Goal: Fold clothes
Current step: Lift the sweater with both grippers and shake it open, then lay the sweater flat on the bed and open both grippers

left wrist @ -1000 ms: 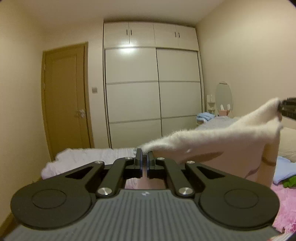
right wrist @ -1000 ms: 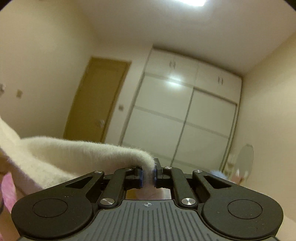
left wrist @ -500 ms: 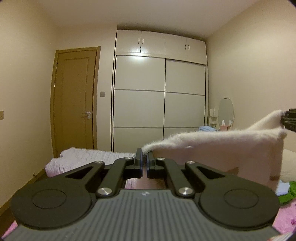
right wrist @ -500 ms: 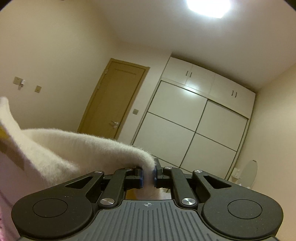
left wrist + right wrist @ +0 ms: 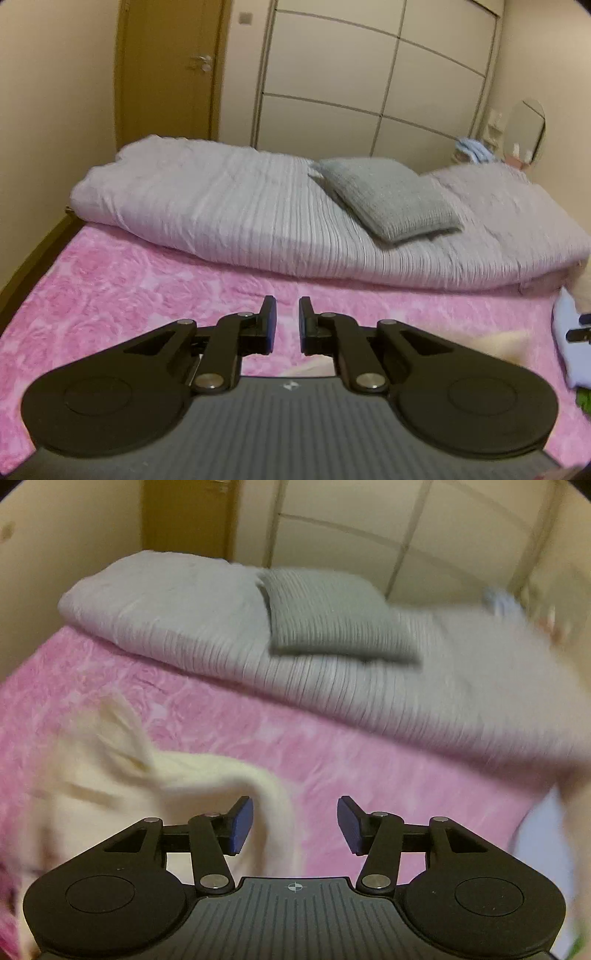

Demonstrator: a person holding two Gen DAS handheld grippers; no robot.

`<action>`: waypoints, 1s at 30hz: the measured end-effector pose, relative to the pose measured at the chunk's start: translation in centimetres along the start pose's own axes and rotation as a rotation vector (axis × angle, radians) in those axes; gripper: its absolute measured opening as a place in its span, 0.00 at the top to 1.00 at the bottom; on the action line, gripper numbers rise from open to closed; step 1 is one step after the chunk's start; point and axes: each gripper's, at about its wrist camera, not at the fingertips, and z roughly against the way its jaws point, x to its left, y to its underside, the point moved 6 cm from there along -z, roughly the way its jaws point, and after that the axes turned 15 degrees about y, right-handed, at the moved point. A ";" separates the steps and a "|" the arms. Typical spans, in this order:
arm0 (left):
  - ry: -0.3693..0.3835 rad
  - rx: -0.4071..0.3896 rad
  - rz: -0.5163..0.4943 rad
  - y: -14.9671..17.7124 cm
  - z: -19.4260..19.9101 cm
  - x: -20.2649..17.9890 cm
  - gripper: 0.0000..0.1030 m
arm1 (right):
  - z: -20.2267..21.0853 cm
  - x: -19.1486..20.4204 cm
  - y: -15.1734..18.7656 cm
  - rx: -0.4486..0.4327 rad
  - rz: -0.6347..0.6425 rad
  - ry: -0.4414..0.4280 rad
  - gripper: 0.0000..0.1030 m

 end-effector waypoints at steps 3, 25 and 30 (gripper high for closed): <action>0.031 0.081 -0.012 3.6 -1.3 -0.3 0.93 | -0.8 -0.8 4.9 0.073 -0.105 -0.019 0.50; -0.022 0.158 0.358 30.3 6.6 -14.8 0.93 | -6.6 -3.5 41.4 0.549 -0.484 -0.345 0.50; -0.076 0.113 0.399 32.5 10.4 -16.5 0.93 | -7.3 -3.2 41.5 0.493 -0.590 -0.385 0.55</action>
